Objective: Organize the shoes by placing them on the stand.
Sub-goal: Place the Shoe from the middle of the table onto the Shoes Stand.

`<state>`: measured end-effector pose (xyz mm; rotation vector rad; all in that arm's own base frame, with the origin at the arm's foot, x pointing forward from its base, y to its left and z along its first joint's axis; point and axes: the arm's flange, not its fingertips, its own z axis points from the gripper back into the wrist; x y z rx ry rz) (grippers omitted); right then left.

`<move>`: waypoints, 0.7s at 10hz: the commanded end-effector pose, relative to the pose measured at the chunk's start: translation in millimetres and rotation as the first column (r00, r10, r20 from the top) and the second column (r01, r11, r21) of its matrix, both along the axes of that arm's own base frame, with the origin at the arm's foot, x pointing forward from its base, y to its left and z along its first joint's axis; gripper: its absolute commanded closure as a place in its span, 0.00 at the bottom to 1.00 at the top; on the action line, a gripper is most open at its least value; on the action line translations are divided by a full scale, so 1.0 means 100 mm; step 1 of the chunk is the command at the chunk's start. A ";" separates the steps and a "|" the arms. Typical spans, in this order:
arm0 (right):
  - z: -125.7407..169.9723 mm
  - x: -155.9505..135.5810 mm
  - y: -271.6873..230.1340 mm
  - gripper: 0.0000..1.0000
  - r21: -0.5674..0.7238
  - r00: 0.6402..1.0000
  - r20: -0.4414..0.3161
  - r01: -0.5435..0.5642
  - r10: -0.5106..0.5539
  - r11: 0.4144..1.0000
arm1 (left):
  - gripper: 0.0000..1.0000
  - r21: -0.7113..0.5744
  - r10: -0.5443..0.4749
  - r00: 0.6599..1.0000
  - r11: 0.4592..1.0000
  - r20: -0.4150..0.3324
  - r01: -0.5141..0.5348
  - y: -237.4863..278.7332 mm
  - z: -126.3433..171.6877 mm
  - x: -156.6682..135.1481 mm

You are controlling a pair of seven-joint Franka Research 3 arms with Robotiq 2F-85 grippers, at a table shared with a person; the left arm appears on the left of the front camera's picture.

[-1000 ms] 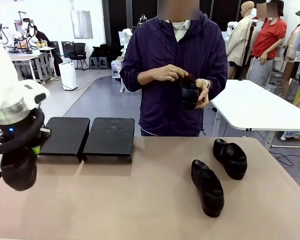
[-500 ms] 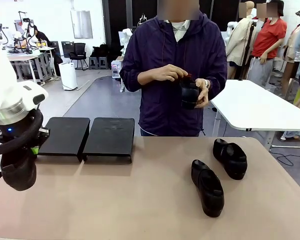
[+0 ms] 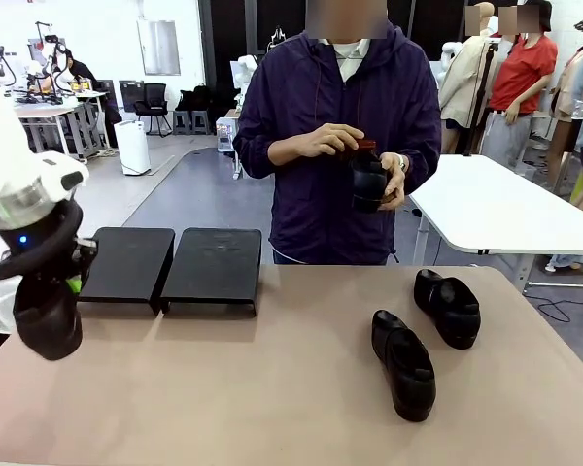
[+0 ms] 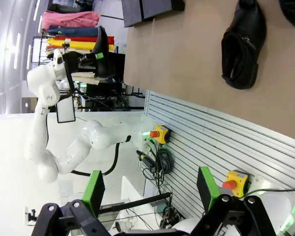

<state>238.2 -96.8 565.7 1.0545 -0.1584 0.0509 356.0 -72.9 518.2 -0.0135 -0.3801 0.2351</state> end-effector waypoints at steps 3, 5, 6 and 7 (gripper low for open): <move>0.06 0.02 0.01 0.00 0.025 1.000 0.004 0.003 -0.003 1.000 | 1.00 0.097 -0.206 0.977 0.975 0.058 0.199 0.52 -0.07 1.74; 0.06 0.02 0.01 0.00 0.025 1.000 0.004 0.003 -0.003 1.000 | 1.00 0.160 -0.320 0.942 0.940 0.105 0.302 0.70 -0.35 2.19; 0.06 0.02 0.01 0.00 0.025 1.000 0.004 0.003 -0.003 1.000 | 1.00 0.133 -0.288 0.943 0.954 0.166 0.268 0.78 -0.44 2.33; 0.06 0.02 0.01 0.00 0.025 1.000 0.004 0.003 -0.003 1.000 | 1.00 0.169 -0.230 0.948 0.966 0.218 0.195 0.82 -0.57 2.42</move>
